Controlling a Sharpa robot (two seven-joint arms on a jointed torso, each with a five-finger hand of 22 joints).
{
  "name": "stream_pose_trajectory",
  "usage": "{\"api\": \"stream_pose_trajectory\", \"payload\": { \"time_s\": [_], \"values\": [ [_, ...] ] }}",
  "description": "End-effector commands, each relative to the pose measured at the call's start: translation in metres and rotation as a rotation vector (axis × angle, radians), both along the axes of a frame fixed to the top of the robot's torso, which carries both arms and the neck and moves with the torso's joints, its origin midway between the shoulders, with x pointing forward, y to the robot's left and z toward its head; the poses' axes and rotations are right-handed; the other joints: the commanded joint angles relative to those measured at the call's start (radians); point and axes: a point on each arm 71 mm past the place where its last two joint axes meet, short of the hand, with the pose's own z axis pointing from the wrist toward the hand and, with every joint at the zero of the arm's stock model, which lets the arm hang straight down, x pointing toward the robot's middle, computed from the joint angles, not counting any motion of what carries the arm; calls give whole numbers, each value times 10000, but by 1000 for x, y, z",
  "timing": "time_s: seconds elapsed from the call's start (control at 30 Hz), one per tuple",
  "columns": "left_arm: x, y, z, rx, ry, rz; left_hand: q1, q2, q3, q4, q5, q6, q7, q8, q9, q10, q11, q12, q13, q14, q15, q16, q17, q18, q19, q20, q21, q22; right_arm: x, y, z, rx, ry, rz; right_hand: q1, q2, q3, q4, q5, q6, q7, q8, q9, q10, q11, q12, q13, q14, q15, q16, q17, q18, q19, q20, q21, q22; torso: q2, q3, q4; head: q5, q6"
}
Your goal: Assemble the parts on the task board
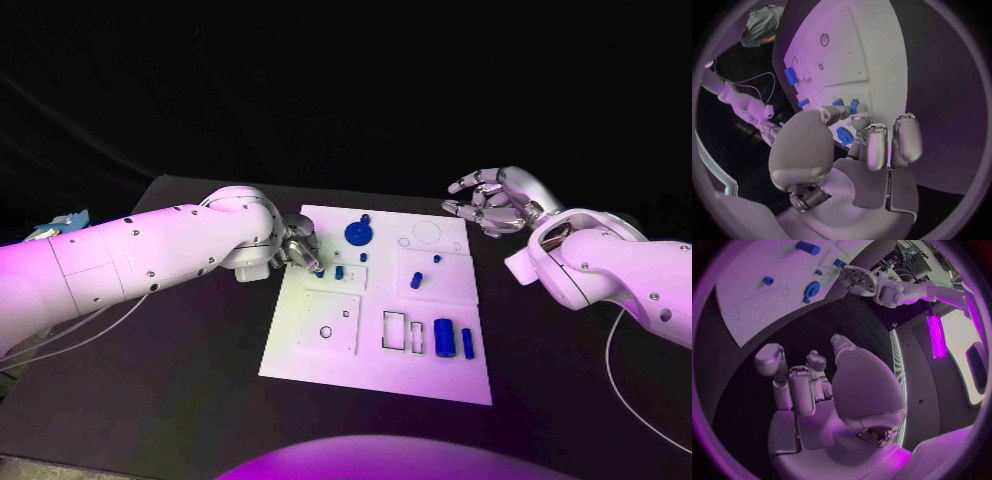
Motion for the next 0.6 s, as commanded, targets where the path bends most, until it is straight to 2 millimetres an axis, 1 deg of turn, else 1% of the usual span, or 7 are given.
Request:
{"api": "stream_pose_trajectory", "payload": {
  "time_s": [0.03, 0.1, 0.27, 0.43, 0.6],
  "values": [
    [-1, -2, -1, 54, 125, -159, 41, 102, 1674, -1601, 76, 24, -74, 50, 22, 61, 2, 34, -6, 716, -50, 41, 1276, -15, 70, -18, 32, -2, 0, 1, -1, -44, 67, 134, -125, 1, 35, 1, 63, -52, 120, 44, -13, -71, 25, -27, -14, 234, -44, -39, -15, 135, -54, -15, -44, -16, 3, -2, -6, 2, -1],
    [-1, -3, -1, 50, 125, -164, 41, 102, 1674, -1601, 76, 24, -74, 50, 22, 61, 2, 34, -6, 716, -50, 41, 1276, -15, 70, -18, 32, -2, 0, 1, -1, -44, 68, 134, -125, 1, 35, 1, 63, -52, 120, 44, -13, -71, 25, -27, -14, 234, -44, -39, -15, 135, -54, -15, -44, -16, -1, -1, -8, 7, -3],
    [-1, -4, -1, 48, 140, -197, 36, 97, 1680, -1610, 98, 26, -75, 57, 21, 66, -1, 36, -3, 717, -52, 43, 1280, -15, 68, -20, 33, -2, 0, 1, -1, -44, 69, 136, -125, 1, 35, 1, 63, -52, 120, 44, -13, -71, 25, -27, -14, 234, -44, -39, -15, 135, -54, -15, -44, -16, 1, -1, 8, -4, -15],
    [0, -7, -2, 65, 172, -227, 32, 93, 1684, -1616, 114, 28, -76, 62, 21, 78, -2, 50, 20, 720, -53, 48, 1293, -16, 72, -20, 36, 5, -1, 1, -1, -43, 69, 135, -125, 1, 35, 1, 63, -52, 120, 44, -13, -71, 25, -27, -14, 234, -44, -39, -15, 135, -54, -15, -44, -16, 1, -5, 3, 15, -21],
    [0, -10, -4, 104, 280, -287, 6, 84, 1692, -1628, 169, 34, -78, 77, 16, 98, -5, 63, 38, 720, -55, 50, 1296, -19, 80, -24, 43, 20, -1, 1, -1, -43, 72, 138, -125, 1, 35, 1, 63, -52, 120, 44, -13, -71, 25, -27, -14, 234, -44, -39, -15, 135, -54, -15, -44, -16, -1, 4, -11, 19, -39]
  ]
}}
